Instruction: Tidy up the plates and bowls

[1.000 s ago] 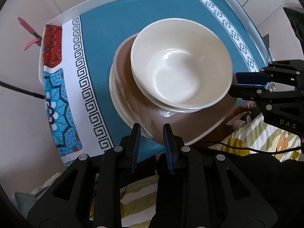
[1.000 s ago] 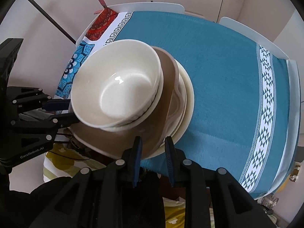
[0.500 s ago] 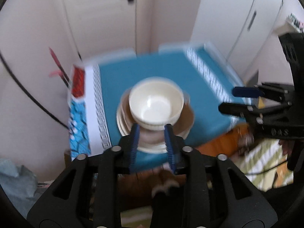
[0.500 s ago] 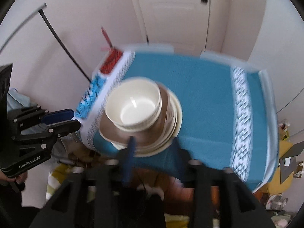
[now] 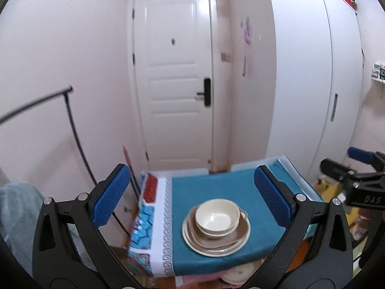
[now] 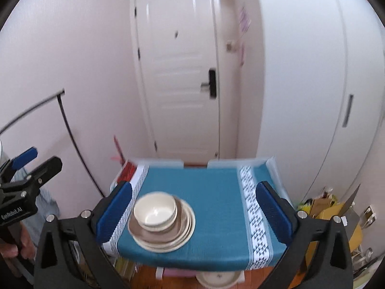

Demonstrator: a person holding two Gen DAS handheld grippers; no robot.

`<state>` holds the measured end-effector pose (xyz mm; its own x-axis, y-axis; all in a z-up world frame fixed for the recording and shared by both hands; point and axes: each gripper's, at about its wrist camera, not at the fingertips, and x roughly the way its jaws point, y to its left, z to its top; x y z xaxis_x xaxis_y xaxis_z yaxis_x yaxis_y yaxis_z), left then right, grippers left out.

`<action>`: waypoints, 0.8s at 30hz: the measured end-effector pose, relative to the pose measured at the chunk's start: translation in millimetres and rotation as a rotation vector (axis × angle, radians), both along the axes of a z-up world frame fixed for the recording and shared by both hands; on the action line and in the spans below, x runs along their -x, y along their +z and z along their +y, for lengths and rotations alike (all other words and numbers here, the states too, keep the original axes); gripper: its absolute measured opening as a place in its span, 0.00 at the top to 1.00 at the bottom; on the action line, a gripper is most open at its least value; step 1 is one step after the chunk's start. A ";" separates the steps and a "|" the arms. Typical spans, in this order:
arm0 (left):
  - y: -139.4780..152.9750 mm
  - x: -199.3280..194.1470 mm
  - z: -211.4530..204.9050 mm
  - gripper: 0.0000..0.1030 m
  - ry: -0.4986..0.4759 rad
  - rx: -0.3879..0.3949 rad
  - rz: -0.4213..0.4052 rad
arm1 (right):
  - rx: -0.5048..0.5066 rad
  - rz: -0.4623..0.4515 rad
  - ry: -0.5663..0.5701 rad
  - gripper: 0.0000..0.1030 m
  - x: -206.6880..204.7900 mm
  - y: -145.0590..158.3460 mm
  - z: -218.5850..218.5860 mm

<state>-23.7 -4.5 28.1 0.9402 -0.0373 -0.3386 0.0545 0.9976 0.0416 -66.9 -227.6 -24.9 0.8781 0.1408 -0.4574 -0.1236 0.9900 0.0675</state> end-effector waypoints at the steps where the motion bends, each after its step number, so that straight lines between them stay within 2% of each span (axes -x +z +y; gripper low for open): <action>1: 2.3 5.3 -1.4 0.00 0.005 -0.008 -0.014 | -0.001 -0.019 -0.010 0.01 4.1 3.7 -1.8; 4: 5.2 17.4 -5.8 0.00 0.013 -0.023 -0.044 | 0.012 -0.053 -0.037 0.01 14.3 11.6 -3.4; 10: 6.4 30.4 -6.8 0.00 0.003 -0.005 -0.046 | 0.020 -0.085 -0.048 0.01 27.4 16.9 -5.7; 24: 7.4 37.7 -10.0 0.00 0.000 -0.008 -0.054 | 0.031 -0.099 -0.056 0.01 35.2 21.6 -4.2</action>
<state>-61.4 -14.5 35.5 0.9570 -0.0349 -0.2879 0.0522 0.9973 0.0526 -102.0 -231.8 -3.2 0.9252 0.0776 -0.3715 -0.0729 0.9970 0.0267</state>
